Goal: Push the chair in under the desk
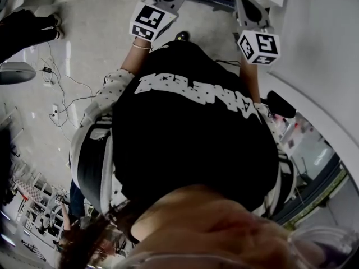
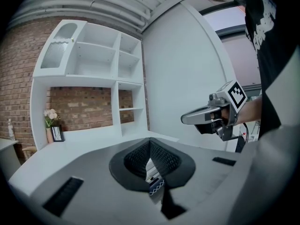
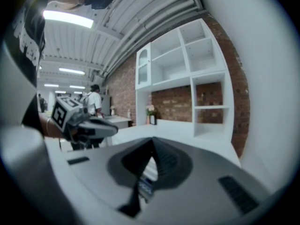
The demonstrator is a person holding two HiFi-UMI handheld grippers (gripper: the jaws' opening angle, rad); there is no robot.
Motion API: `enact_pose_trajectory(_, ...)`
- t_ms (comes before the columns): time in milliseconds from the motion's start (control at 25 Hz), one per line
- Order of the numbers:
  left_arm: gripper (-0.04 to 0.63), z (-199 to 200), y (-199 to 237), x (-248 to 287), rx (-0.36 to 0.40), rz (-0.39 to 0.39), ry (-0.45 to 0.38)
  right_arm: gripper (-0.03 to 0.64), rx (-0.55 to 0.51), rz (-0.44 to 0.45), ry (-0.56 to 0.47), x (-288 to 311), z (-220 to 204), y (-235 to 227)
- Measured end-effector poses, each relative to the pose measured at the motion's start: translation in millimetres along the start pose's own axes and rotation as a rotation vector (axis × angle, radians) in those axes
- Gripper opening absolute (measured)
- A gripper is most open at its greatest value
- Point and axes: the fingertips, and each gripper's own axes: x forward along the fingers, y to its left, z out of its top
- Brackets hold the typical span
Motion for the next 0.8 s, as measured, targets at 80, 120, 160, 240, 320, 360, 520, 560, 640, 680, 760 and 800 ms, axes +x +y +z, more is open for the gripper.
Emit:
enact_pose_trajectory(80, 0.035, 0.5, -1.5, -1.4, 0.004, 0.000, 0.002, 0.029, 0.003, -0.002, -0.001, -0.7, -0.8, -0.2)
enact_pose_trajectory(120, 0.035, 0.6, -2.9, -1.6, 0.005, -0.001, 0.004, 0.029, 0.005, -0.002, 0.000, -1.5, -1.5, -0.5)
enact_pose_trajectory(160, 0.035, 0.1, -3.8, -2.1, 0.006, -0.001, 0.006, 0.029, 0.007, -0.002, 0.001, -2.1, -2.1, -0.2)
enact_pose_trajectory(240, 0.035, -1.9, -2.9, -4.3, 0.003, 0.001, 0.008, 0.029, 0.009, -0.001, 0.002, -2.0, -2.9, 1.7)
enact_pose_trajectory(320, 0.035, -2.9, -0.9, -5.2, 0.000, 0.003, 0.006, 0.029, 0.009, -0.001, 0.001, -0.7, -2.8, 2.6)
enact_pose_trajectory(360, 0.035, -2.6, -0.7, -4.9, 0.000, 0.003, 0.004, 0.029, 0.009, -0.001, 0.000, -0.4, -2.5, 2.3)
enact_pose_trajectory(520, 0.035, -1.2, -2.0, -4.7, 0.002, 0.006, 0.001, 0.029, 0.007, 0.001, -0.001, -1.3, -1.9, 1.9)
enact_pose_trajectory(560, 0.035, -1.4, -1.1, -5.5, 0.001, 0.006, 0.001, 0.029, 0.006, 0.002, -0.002, -0.7, -1.4, 2.8)
enact_pose_trajectory(640, 0.035, -1.5, 1.5, -7.2, 0.001, 0.008, 0.000, 0.029, 0.004, 0.002, -0.003, 1.4, -0.3, 4.6)
enact_pose_trajectory(680, 0.035, -1.6, 2.4, -7.7, 0.001, 0.008, 0.000, 0.029, 0.004, 0.002, -0.004, 2.4, 0.1, 5.1)
enact_pose_trajectory(760, 0.035, -1.6, 3.1, -7.6, 0.002, 0.009, 0.000, 0.029, 0.003, 0.003, -0.004, 3.3, 0.6, 5.2)
enact_pose_trajectory(800, 0.035, -1.7, 3.1, -7.2, 0.002, 0.009, 0.000, 0.029, 0.003, 0.003, -0.004, 3.5, 0.8, 4.9)
